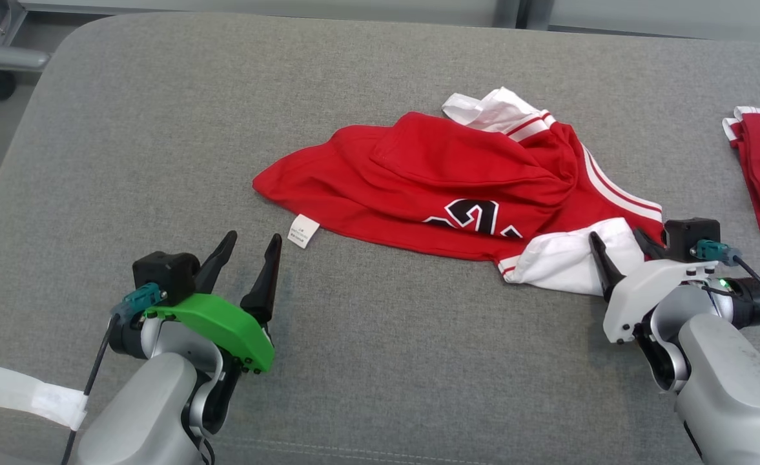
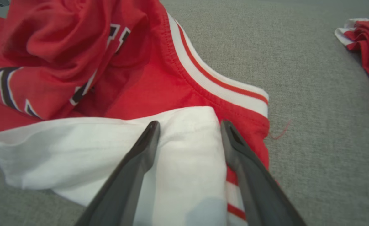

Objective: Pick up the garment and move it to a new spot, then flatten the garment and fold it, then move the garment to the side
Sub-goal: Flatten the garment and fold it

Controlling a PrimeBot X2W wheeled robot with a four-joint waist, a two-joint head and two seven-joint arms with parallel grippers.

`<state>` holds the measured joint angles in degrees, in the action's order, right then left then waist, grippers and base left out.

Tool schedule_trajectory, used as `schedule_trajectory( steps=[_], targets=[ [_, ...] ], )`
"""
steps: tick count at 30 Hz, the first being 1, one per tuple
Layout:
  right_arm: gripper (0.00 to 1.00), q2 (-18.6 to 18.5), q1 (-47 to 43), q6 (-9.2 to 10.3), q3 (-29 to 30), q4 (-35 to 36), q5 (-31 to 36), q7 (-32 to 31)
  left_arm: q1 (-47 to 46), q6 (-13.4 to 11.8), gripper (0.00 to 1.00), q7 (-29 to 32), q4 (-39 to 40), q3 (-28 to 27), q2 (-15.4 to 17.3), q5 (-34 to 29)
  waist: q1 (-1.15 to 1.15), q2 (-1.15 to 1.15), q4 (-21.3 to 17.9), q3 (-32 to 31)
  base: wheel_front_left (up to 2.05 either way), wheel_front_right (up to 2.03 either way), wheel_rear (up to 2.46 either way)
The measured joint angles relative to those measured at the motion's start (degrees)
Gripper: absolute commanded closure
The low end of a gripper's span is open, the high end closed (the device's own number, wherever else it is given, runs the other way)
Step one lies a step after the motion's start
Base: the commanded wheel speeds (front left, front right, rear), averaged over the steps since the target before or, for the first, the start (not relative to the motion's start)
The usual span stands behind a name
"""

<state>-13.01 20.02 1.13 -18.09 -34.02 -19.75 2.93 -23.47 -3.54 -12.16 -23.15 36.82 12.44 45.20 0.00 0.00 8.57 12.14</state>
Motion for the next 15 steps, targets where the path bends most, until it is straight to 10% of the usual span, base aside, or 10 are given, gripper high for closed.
schedule_trajectory(
  steps=[6,8,10,15],
  targets=[
    [0.00,0.0,0.0,-0.03,0.7,-0.9,-1.0,-1.1,0.0,0.0,0.00,0.0,0.7,0.0,0.9,0.0,0.00,0.00,-0.2,0.2,0.00,0.00,0.00],
    [0.33,0.0,0.0,-0.40,0.4,-1.2,-1.1,-1.5,0.0,-0.1,0.00,0.0,1.1,0.0,1.0,0.0,0.00,0.00,-0.2,0.3,0.00,0.00,0.00],
    [1.00,0.4,0.0,-0.77,0.3,-1.2,-1.5,-1.5,0.0,-0.1,0.00,0.0,1.4,0.0,1.0,0.0,0.00,0.00,-0.1,0.3,0.00,0.00,0.00],
    [1.00,0.3,0.0,-1.91,0.1,-1.1,-1.6,-1.5,0.3,-0.1,0.00,0.0,1.4,-0.2,1.3,0.0,0.00,0.00,-0.2,0.2,0.00,0.00,0.00]
  ],
)
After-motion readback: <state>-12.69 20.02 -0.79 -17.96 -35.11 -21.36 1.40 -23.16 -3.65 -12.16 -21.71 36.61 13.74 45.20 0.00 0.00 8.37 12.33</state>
